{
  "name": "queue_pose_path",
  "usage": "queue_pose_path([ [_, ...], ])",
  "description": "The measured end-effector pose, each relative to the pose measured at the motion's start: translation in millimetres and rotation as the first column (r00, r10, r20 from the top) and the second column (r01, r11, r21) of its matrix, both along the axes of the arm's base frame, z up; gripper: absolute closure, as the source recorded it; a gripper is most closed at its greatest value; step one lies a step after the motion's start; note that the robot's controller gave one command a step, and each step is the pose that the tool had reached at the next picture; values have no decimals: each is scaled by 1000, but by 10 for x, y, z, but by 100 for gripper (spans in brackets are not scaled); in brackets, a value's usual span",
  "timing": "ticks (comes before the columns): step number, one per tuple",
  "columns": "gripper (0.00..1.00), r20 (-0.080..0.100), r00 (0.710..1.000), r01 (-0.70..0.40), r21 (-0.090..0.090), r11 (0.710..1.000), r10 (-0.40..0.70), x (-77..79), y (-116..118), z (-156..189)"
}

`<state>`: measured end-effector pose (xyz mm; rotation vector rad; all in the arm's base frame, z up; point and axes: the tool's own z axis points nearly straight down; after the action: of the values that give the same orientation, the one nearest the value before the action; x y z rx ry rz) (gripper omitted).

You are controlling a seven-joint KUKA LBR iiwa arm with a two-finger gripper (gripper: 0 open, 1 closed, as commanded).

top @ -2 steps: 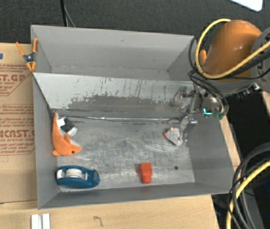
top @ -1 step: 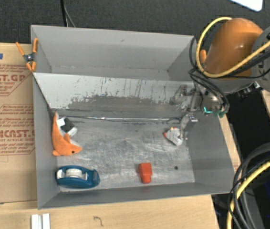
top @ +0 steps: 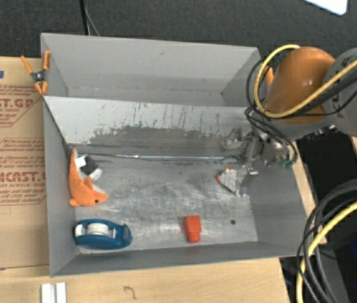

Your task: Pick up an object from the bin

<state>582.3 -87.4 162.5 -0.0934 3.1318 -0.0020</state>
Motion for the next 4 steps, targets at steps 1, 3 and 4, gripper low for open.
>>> queue_pose_path([
  [1, 0, -7, 995, 96, 2, 995, -96, -275, -304, -417],
  [3, 100, 3, 991, 131, 2, 991, -131, -66, -426, -898],
  [4, 100, 3, 991, 131, 2, 991, -131, -66, -426, -899],
])
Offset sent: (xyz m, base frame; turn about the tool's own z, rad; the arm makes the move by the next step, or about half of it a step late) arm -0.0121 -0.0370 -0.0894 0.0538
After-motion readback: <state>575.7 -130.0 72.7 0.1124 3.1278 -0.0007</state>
